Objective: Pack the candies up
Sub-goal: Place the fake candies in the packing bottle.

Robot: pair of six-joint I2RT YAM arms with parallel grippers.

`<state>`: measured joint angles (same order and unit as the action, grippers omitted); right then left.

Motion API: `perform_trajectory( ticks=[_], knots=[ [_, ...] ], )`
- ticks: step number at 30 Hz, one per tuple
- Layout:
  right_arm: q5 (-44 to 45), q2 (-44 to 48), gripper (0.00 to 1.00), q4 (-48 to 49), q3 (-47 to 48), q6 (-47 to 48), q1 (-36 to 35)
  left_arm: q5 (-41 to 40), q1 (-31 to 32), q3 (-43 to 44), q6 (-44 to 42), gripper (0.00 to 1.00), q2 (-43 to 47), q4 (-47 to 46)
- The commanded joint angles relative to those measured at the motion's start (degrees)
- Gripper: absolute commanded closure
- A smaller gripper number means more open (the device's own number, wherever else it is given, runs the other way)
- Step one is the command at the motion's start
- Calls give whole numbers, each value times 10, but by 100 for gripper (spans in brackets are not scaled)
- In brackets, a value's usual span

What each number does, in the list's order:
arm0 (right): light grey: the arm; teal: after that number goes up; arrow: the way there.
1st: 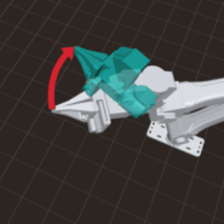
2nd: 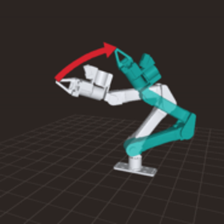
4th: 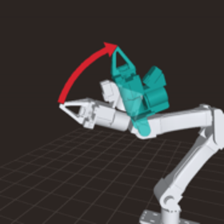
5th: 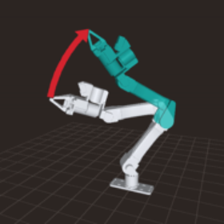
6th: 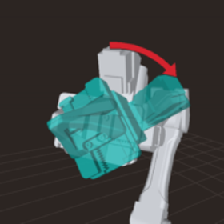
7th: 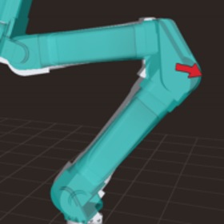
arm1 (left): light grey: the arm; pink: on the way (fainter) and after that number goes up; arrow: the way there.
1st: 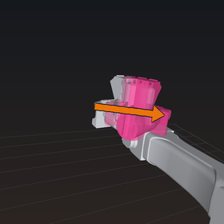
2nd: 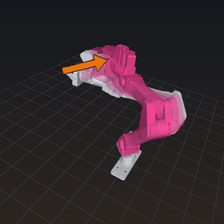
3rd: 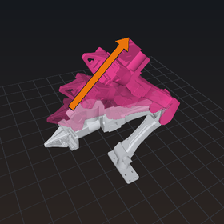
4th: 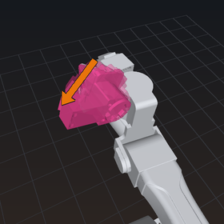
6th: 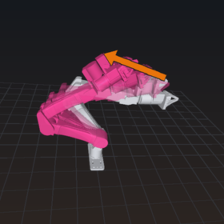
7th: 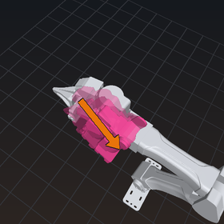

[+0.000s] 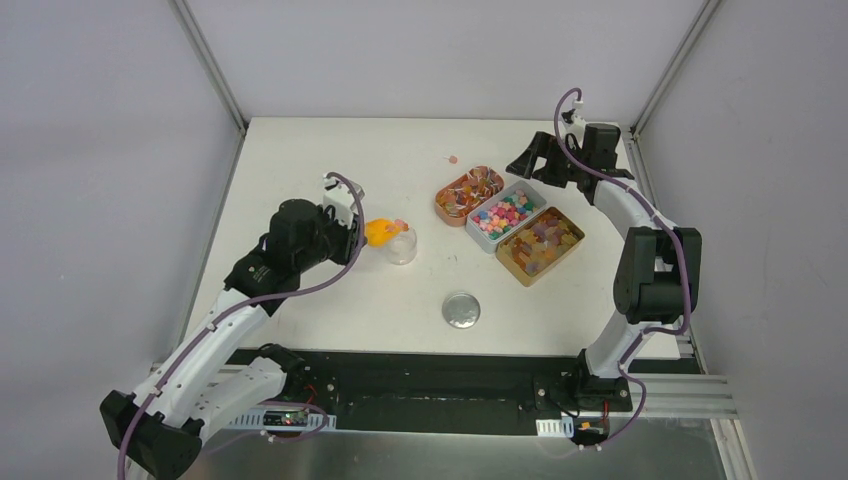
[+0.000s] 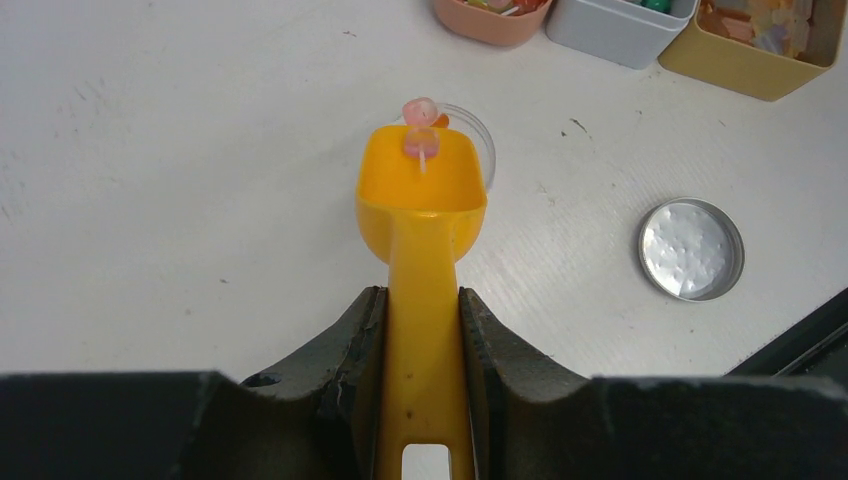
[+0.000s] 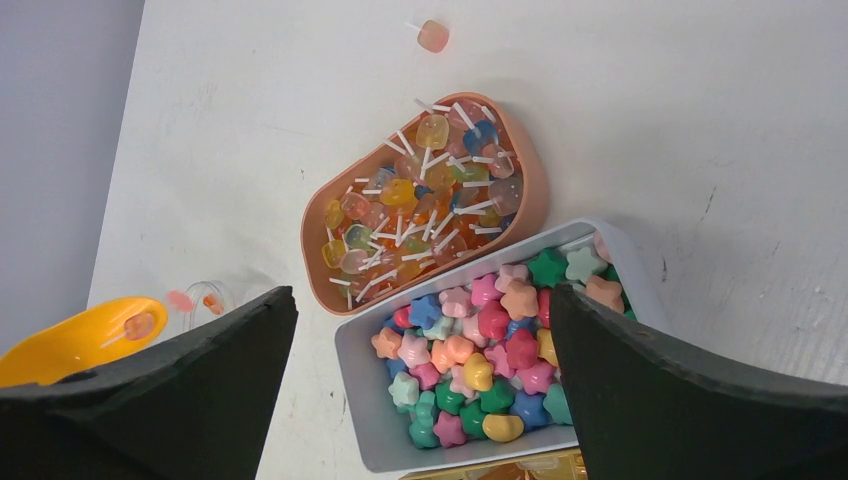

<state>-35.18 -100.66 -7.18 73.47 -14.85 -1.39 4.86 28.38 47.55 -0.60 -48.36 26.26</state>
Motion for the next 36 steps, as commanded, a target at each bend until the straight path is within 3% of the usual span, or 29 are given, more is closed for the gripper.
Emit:
perform_trajectory(
  ticks=[1, 13, 22, 29, 36],
  knots=[
    [2, 35, 0, 15, 3, 13, -4, 8, -3, 33, 5, 100, -6, 9],
    [5, 38, 0, 4, 4, 21, -4, 7, -3, 93, 4, 100, -49, 76],
    [27, 42, 0, -5, 3, 19, -4, -17, -3, 188, 20, 100, -106, 157],
    [84, 30, 0, -19, 33, 8, -3, -27, -4, 249, -9, 100, -163, 144],
    [11, -21, 8, -22, 77, -28, -7, -6, -4, 278, -38, 100, -228, 77]
  ],
)
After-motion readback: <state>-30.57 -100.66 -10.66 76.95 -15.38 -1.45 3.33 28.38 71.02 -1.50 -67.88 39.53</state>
